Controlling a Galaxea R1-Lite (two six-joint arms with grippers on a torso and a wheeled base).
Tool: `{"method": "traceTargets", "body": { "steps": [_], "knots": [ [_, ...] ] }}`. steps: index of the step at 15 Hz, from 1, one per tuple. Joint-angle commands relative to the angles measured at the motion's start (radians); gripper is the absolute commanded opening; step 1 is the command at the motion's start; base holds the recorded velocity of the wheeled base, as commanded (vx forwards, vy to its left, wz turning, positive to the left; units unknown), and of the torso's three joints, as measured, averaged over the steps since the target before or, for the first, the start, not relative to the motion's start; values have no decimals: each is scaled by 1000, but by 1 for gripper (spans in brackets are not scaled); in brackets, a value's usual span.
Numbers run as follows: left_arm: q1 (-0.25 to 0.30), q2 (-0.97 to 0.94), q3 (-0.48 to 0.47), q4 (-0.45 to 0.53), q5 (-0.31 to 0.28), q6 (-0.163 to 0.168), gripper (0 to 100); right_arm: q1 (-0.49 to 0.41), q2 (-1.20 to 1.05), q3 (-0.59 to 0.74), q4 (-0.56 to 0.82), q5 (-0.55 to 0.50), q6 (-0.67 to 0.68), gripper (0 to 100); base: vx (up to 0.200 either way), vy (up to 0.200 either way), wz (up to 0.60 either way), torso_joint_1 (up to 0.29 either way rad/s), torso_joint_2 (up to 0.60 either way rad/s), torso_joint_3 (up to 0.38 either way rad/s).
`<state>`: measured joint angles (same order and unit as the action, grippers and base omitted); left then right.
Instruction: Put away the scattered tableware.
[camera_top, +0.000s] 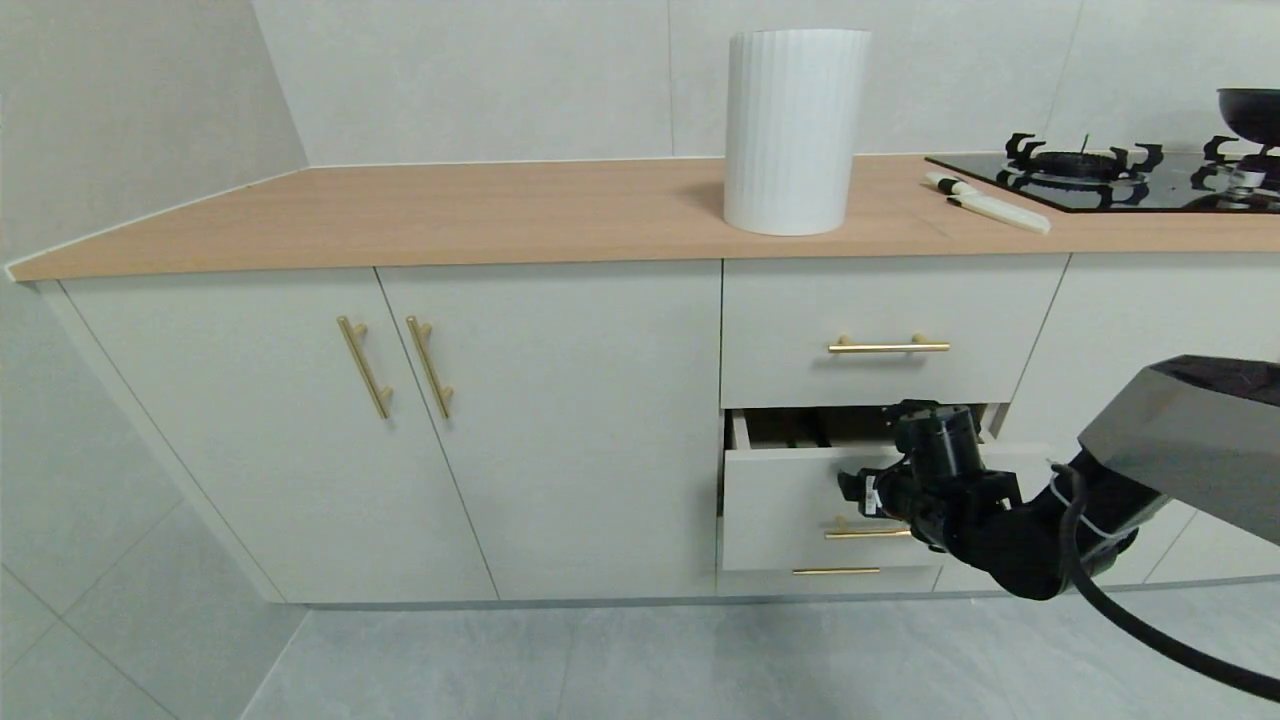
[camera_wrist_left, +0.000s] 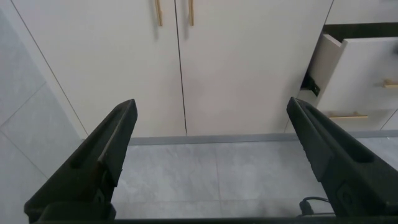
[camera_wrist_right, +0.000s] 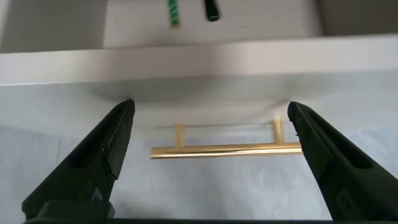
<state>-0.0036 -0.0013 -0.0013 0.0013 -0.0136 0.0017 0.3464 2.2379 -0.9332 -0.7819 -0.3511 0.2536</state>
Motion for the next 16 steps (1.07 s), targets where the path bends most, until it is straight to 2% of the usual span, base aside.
{"method": "traceTargets", "body": {
  "steps": [1, 8, 16],
  "knots": [
    [1, 1, 0, 0, 0, 0, 100, -30, 63, -22, -26, 0, 1, 100, 0, 0, 0, 0, 0, 0],
    [1, 1, 0, 0, 0, 0, 100, -69, 163, -87, -160, -12, 3, 100, 0, 0, 0, 0, 0, 0],
    [1, 1, 0, 0, 0, 0, 100, -90, 249, -197, -252, -85, 4, 100, 0, 0, 0, 0, 0, 0]
  ]
}}
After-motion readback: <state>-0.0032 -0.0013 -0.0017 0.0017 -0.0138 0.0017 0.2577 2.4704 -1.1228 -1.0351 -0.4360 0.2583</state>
